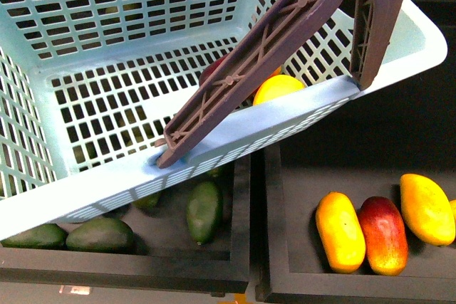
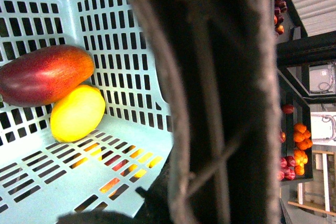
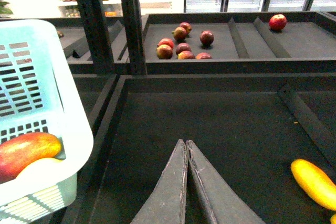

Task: Pick lemon and mango into basket

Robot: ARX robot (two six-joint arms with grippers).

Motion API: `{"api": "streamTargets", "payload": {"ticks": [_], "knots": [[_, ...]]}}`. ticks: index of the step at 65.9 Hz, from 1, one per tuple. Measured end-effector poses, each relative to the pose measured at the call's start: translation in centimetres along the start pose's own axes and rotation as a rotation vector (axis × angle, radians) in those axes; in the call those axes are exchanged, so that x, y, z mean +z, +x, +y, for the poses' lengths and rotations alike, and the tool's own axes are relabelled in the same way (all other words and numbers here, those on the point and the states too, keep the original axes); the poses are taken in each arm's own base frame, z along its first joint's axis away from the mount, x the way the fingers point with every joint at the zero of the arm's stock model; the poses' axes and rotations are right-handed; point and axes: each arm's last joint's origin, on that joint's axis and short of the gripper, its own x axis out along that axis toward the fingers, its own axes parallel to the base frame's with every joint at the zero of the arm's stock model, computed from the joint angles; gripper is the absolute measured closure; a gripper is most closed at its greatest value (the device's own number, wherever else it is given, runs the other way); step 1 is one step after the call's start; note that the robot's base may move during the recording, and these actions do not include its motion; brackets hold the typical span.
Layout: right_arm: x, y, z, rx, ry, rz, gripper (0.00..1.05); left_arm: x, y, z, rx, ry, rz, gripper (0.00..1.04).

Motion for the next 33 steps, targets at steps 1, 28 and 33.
{"api": "streamTargets", "payload": {"ticks": [1, 28, 33], "knots": [[-0.1, -0.1, 0.0, 0.001, 0.0, 0.0, 1.03, 0.0, 0.0, 0.0, 0.0, 0.0, 0.0, 1.01], [-1.0, -2.4, 0.0, 0.003, 0.0, -0.018, 1.03, 0.0, 0.0, 0.0, -0.001, -0.002, 0.002, 1.01], [-0.8, -2.8, 0.0, 0.003, 0.0, -0.022, 1.03, 0.0, 0.0, 0.0, -0.001, -0.001, 0.002, 1.01]]}}
